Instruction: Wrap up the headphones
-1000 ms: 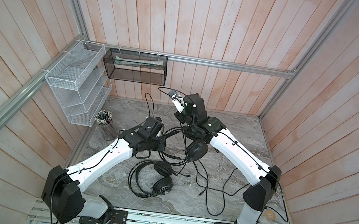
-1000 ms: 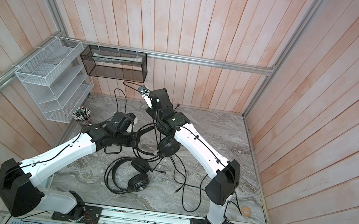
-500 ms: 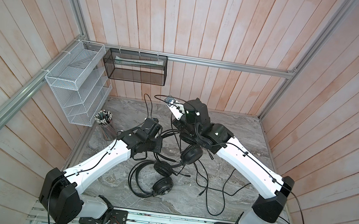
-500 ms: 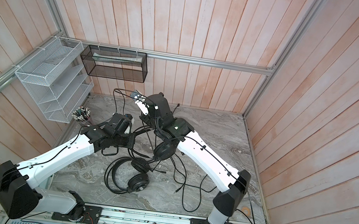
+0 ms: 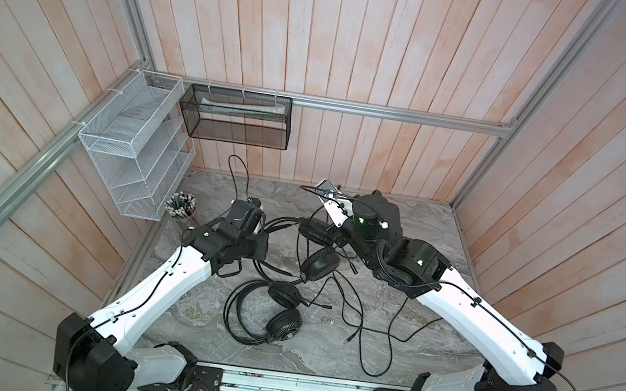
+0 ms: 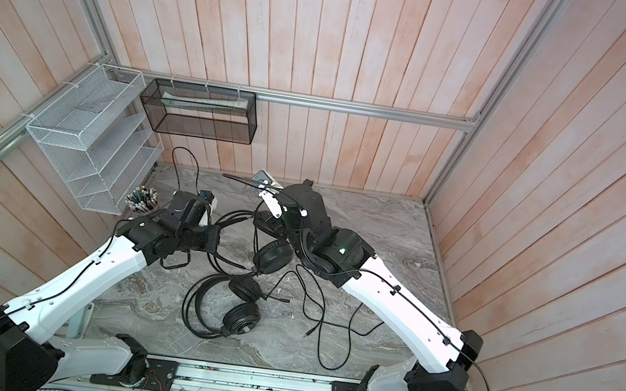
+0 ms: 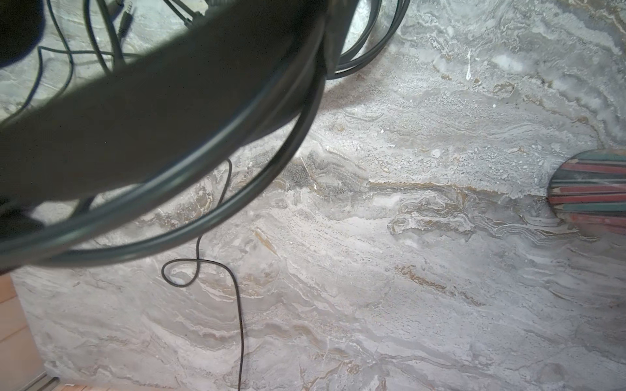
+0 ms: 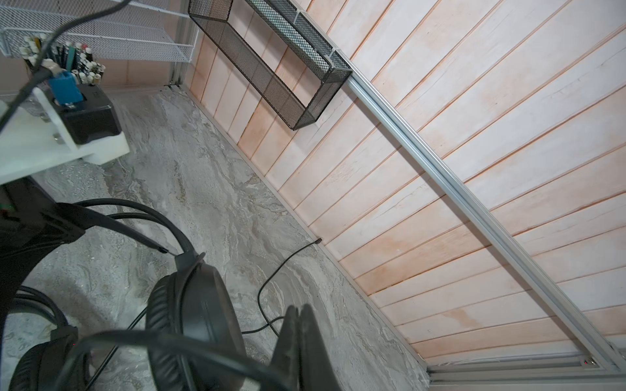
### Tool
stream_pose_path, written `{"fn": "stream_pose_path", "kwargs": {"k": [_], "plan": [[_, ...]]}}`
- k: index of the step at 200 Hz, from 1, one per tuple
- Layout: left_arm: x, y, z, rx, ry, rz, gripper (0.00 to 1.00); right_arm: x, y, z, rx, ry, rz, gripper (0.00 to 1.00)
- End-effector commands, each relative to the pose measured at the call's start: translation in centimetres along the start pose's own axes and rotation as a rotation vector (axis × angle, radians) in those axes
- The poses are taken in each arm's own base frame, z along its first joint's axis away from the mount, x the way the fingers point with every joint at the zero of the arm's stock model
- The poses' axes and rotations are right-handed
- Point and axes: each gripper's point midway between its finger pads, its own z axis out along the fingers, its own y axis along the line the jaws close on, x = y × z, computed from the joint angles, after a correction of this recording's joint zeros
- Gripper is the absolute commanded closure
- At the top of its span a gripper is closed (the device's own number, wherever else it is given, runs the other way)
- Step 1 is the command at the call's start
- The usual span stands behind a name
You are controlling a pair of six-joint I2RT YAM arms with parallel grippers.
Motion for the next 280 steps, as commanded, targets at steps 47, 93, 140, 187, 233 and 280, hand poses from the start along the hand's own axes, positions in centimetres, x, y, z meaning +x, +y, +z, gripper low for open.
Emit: {"fn": "stream_pose_path", "kwargs": {"k": [47, 93, 140, 187, 233, 280], "plan": [[-1.7, -3.8, -1.5, 0.146, -0.068, 0.025, 1.0, -0.6, 1.3, 3.8, -0.011, 0.005, -0.058, 1.0], [-0.7, -5.7, -1.4, 0.178, -0.054, 0.078, 1.0, -1.5, 0.6, 6.7, -0.041, -0.005, -0.023, 1.0], [-1.0, -6.1, -2.1, 0.194, -0.075, 0.08, 1.0, 0.0, -0.2, 9.4, -0.002, 0.046, 0.005, 1.0], [-1.2, -5.6, -1.9, 0.156, -0.085, 0.027, 1.0, 0.2, 0.5, 10.2, -0.019, 0.084, 0.043, 1.0], [-1.9, -4.7, -1.9, 0.13, -0.104, -0.061, 1.0, -0.2, 1.3, 7.8, -0.001, 0.068, 0.013, 1.0], [-3.1, -3.0, -1.9, 0.185, -0.111, -0.214, 1.0, -1.5, 1.5, 4.4, 0.046, 0.04, -0.012, 1.0]]}}
